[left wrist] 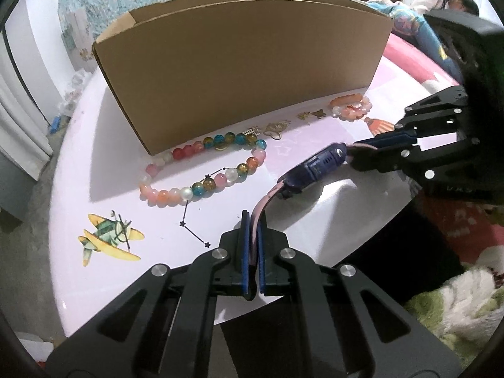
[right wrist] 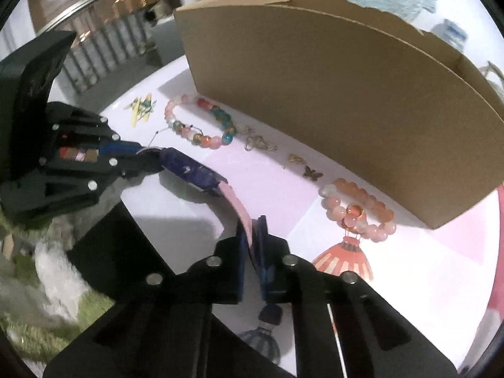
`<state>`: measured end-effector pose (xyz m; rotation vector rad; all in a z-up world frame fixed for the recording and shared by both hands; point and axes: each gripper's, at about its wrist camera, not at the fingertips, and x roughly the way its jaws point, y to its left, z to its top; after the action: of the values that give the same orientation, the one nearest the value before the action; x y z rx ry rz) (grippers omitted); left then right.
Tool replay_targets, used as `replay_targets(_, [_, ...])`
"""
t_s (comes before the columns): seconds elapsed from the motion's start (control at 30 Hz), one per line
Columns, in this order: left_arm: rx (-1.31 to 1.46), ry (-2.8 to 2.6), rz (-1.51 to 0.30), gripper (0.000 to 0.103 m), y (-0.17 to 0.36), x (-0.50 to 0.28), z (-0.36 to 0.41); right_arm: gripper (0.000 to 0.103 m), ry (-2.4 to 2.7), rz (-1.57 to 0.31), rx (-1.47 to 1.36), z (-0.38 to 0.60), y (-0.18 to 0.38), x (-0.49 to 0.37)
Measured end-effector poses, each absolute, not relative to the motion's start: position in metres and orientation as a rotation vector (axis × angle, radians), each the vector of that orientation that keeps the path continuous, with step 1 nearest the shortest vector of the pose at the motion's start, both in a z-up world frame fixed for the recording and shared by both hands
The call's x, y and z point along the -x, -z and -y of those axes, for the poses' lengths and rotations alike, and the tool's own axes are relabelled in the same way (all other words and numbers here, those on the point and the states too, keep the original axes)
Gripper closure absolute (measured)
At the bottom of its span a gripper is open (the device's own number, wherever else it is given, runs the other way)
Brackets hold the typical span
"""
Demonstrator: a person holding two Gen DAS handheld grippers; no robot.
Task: Organize jewelry
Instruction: 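Grasp the watch strap with the left gripper while the right gripper holds the face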
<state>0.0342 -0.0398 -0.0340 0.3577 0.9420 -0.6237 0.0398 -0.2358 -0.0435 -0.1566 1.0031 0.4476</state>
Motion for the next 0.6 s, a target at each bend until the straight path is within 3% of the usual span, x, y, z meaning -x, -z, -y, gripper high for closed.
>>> replay_targets(0.23, [-0.332, 0.603, -0.886, 0.1, 0.002, -0.025, 0.039, 0.1, -0.366, -0.892, 0.158, 0.224, 0.017, -0.014])
replay_targets(0.6, [-0.337, 0.614, -0.623, 0.1, -0.116, -0.024, 0.042, 0.1, -0.287, -0.608, 0.138, 0.237, -0.096, -0.004])
